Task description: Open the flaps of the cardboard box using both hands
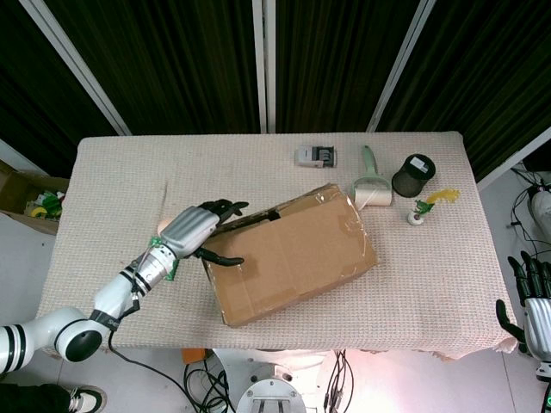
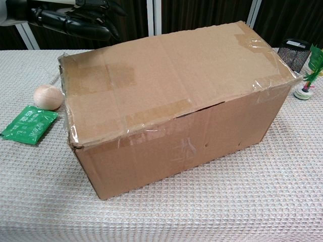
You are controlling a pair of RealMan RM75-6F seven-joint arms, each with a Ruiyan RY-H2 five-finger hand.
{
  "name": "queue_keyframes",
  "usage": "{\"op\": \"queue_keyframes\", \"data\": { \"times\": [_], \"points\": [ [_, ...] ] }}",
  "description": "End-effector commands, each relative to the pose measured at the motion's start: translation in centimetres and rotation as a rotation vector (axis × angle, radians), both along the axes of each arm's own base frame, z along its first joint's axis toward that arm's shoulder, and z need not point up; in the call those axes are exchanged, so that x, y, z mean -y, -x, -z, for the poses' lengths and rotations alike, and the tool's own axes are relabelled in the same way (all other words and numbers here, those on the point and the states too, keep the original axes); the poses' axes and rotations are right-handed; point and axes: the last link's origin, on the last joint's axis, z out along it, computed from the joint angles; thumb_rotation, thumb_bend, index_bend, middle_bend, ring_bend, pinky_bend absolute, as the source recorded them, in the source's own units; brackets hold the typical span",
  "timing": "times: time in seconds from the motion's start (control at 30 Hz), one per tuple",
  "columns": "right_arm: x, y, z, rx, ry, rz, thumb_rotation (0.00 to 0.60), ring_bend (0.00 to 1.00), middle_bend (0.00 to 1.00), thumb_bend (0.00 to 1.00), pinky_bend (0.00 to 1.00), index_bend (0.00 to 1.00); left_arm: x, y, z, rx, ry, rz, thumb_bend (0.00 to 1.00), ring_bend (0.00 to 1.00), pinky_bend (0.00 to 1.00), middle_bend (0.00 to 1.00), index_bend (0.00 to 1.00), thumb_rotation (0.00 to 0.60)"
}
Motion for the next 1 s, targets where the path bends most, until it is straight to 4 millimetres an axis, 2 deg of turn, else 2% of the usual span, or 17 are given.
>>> {"op": "queue_keyframes", "data": {
  "times": [0.03, 0.33, 0.47, 0.7, 1.0],
  "points": [
    [0.0, 0.1, -0.1, -0.001, 0.003, 0.002, 0.600, 0.00, 0.00, 0.42, 0.00, 0.00, 0.0, -0.6, 0.3, 0.003, 0.000, 0.001, 0.00, 0.08, 0.18, 0.20, 0.03, 0.171],
    [0.0, 0.2, 0.0, 0.003, -0.002, 0.002, 0.600, 0.00, 0.00, 0.42, 0.00, 0.00, 0.3, -1.4, 0.8, -0.011, 0.019, 0.007, 0.00, 0.08, 0.18, 0.20, 0.03, 0.170],
    [0.1, 0.2, -0.1, 0.007, 0.003, 0.003, 0.600, 0.00, 0.00, 0.42, 0.00, 0.00, 0.7, -2.2, 1.0, 0.003, 0.044, 0.019, 0.00, 0.08, 0.18, 0.25, 0.03, 0.168],
    [0.1, 0.3, -0.1, 0.006, 0.003, 0.003, 0.600, 0.00, 0.00, 0.42, 0.00, 0.00, 2.0, -4.8, 0.0, 0.073, 0.058, 0.081, 0.00, 0.08, 0.18, 0.29, 0.03, 0.164],
    [0.4, 0.1, 0.1, 0.011, -0.008, -0.001, 0.600, 0.00, 0.00, 0.42, 0.00, 0.00, 5.5, -8.8, -1.8, 0.196, 0.202, 0.132, 0.00, 0.08, 0.18, 0.33, 0.03, 0.164]
  ]
}}
